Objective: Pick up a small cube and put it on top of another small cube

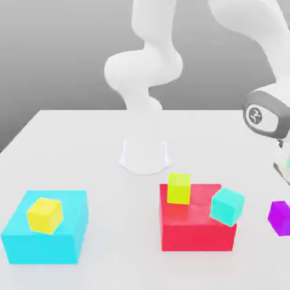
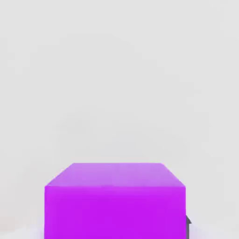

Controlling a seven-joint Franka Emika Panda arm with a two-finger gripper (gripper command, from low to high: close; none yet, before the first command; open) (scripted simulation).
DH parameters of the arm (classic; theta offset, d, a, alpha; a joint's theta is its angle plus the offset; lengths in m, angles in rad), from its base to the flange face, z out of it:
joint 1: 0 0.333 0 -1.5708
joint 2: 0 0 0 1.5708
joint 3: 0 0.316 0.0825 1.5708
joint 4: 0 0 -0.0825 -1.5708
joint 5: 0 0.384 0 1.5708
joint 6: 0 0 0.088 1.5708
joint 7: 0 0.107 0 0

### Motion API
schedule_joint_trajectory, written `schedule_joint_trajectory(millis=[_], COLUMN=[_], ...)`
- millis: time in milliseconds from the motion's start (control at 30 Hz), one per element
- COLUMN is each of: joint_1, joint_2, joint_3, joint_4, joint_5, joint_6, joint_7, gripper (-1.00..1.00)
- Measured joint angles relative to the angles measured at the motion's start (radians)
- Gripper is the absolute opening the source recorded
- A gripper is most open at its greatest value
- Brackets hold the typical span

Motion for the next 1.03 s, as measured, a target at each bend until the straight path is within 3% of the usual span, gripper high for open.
schedule_joint_trajectory(millis=[300,667,767,933,967,1033], joint_1=[-0.124,-0.254,-0.28,-0.285,-0.286,-0.286], joint_2=[-0.312,-0.712,-0.753,-0.611,-0.594,-0.594], joint_3=[-0.06,-0.043,-0.02,-0.014,-0.013,-0.013], joint_4=[-0.155,-0.452,-0.528,-0.588,-0.594,-0.594], joint_5=[0.054,-0.039,-0.06,-0.065,-0.065,-0.065], joint_6=[-0.19,-0.246,-0.195,0.011,0.034,0.034], joint_7=[0.103,0.267,0.292,0.295,0.295,0.295], gripper=[-1.0,-1.0,-1.0,-1.0,1.0,1.0])
